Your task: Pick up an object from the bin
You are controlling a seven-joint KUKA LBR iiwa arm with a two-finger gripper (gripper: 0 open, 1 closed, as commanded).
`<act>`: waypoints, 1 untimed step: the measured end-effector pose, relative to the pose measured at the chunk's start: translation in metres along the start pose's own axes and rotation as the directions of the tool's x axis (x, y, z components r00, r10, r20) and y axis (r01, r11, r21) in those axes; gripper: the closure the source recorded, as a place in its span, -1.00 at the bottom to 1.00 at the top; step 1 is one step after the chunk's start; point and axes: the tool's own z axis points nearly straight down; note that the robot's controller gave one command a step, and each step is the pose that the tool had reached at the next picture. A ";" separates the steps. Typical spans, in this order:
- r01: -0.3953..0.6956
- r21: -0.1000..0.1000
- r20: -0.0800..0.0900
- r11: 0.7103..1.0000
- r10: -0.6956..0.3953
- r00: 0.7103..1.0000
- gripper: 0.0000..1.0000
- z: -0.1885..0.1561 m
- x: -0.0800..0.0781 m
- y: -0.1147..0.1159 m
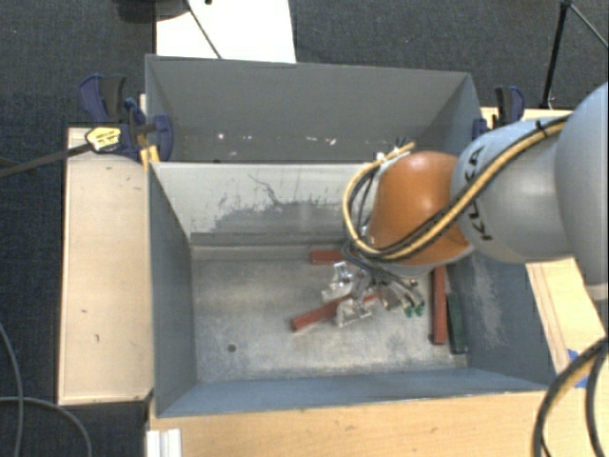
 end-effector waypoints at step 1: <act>-0.008 -0.003 -0.015 1.000 0.008 1.000 1.00 -0.038 0.002 0.007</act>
Offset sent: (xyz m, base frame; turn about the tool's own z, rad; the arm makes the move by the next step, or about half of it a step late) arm 0.0078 0.0052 0.1407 0.0123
